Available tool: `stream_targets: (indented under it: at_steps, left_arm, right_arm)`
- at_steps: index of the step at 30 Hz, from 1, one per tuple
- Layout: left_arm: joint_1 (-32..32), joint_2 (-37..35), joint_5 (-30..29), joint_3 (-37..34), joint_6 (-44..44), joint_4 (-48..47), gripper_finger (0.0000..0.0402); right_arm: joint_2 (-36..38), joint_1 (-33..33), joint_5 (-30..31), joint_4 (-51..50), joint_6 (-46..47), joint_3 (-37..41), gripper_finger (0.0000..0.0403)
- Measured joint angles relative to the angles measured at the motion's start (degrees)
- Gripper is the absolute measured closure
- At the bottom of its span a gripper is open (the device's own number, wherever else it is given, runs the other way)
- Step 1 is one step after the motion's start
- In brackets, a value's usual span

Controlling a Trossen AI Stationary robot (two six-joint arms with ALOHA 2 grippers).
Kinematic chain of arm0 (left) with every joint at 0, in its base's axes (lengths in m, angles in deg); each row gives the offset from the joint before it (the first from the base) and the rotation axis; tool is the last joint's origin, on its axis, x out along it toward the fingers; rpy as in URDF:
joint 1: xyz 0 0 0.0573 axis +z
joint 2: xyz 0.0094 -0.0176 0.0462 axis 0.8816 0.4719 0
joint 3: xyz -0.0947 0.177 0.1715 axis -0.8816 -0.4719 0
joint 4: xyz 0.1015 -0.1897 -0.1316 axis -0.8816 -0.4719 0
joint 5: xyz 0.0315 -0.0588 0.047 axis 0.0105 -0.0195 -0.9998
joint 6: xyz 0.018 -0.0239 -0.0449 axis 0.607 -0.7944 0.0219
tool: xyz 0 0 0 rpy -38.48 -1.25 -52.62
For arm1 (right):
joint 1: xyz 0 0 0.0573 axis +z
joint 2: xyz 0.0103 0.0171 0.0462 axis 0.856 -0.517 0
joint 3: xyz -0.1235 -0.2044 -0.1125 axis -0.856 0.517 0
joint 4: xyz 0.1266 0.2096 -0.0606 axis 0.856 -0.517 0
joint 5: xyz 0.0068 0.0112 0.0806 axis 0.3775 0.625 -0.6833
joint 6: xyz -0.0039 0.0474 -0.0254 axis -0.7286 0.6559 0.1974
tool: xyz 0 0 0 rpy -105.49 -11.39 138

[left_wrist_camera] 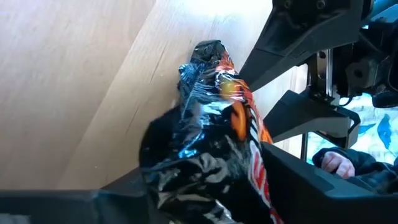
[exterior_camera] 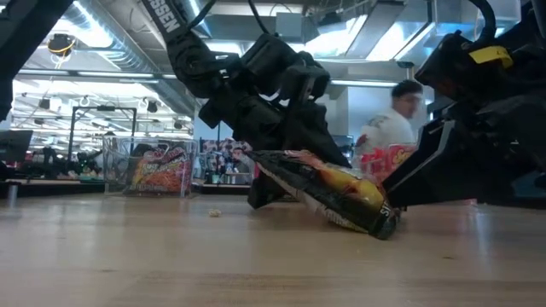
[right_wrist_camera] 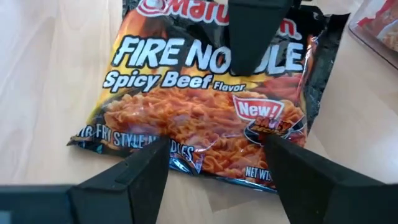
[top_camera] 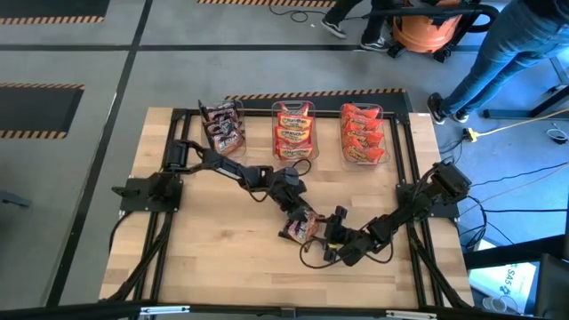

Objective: Sort Maruchan noodles
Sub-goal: Put the black noodle pack into the left transparent bin

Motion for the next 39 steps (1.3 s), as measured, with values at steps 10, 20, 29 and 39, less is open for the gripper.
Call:
stream_targets:
  at_steps: [10,20,29,39]
  left_arm:
    - [0.05,-0.08,0.13,-0.08,2.25,0.49,0.0269]
    - [-0.04,-1.5,4.02,-0.17,10.17,0.2,0.0272]
    - [0.2,-6.63,2.31,-0.13,21.58,-3.25,0.0272]
    - [1.35,-23.2,-10.98,-0.06,35.78,-25.92,0.0272]
  right_arm:
    - [0.02,0.18,0.28,0.54,-1.22,-0.04,0.015]
    - [5.84,3.16,0.62,-5.94,-5.58,-1.09,0.015]
    - [15.2,3.88,0.21,-24.15,2.46,-1.06,0.015]
    - [15.52,3.08,3.74,-28.01,5.34,-1.04,0.015]
